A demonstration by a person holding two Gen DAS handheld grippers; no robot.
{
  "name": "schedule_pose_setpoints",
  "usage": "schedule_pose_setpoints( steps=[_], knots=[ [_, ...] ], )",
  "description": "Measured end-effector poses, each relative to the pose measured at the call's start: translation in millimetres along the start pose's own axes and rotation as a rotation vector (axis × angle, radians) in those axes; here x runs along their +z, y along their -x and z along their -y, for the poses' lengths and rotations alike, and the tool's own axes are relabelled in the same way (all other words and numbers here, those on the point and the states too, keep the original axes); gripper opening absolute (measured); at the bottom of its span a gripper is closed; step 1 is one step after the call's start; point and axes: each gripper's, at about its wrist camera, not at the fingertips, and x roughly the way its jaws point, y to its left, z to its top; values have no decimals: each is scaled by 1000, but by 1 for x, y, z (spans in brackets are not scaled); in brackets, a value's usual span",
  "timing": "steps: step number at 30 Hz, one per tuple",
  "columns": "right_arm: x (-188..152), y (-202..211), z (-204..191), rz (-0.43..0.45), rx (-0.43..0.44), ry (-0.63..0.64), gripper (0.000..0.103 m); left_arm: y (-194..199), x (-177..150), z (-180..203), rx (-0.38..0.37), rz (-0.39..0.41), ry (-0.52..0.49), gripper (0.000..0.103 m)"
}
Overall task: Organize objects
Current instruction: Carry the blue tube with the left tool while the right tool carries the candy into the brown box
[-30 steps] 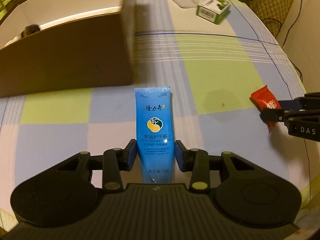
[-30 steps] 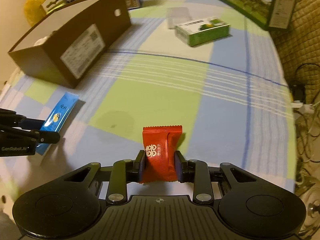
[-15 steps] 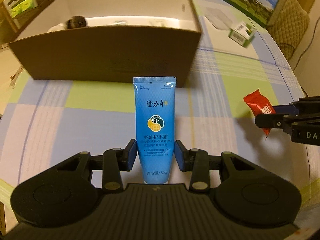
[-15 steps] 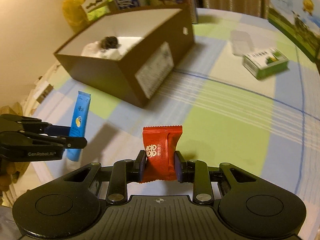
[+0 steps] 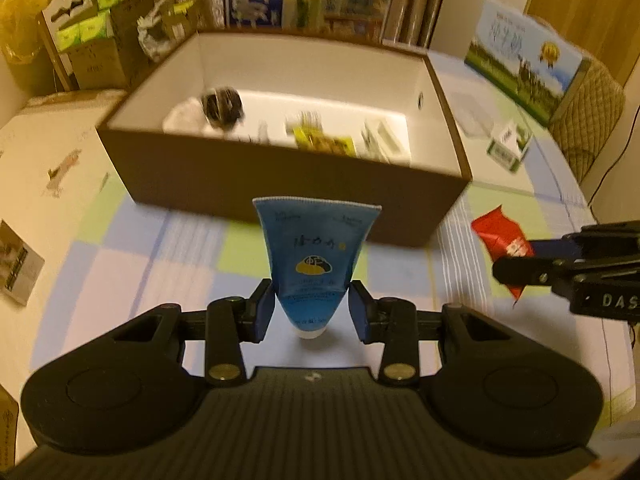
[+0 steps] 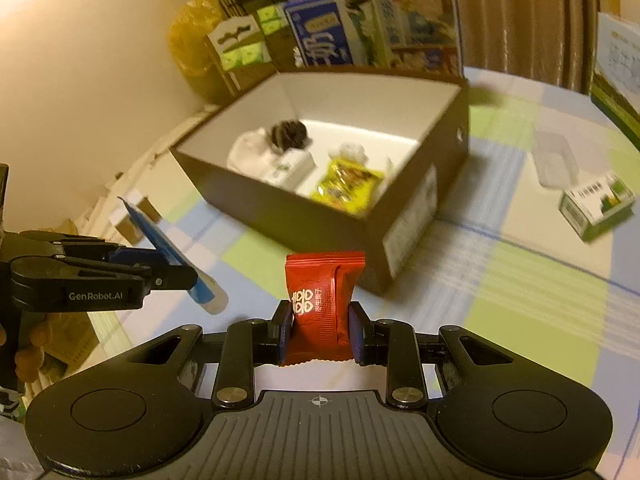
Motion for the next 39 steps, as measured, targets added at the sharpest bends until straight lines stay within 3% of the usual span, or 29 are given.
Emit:
schedule_pose_setpoints(
  steps=[15,23,27,39],
  knots=[
    [70,-11,-27,145,-8,13,27,37,72,-37,-57,151,-47,35],
    [109,-25,-19,208,-69,-15,27,26,118,-45,-81,216,-89,35],
    [119,-41,-12,203,-107,-32,27,5,136,-46,-90,204,-110,35],
    [123,-101,4,103,-172,-74,26,-80,161,-40,-95,44,-159,35]
  ],
)
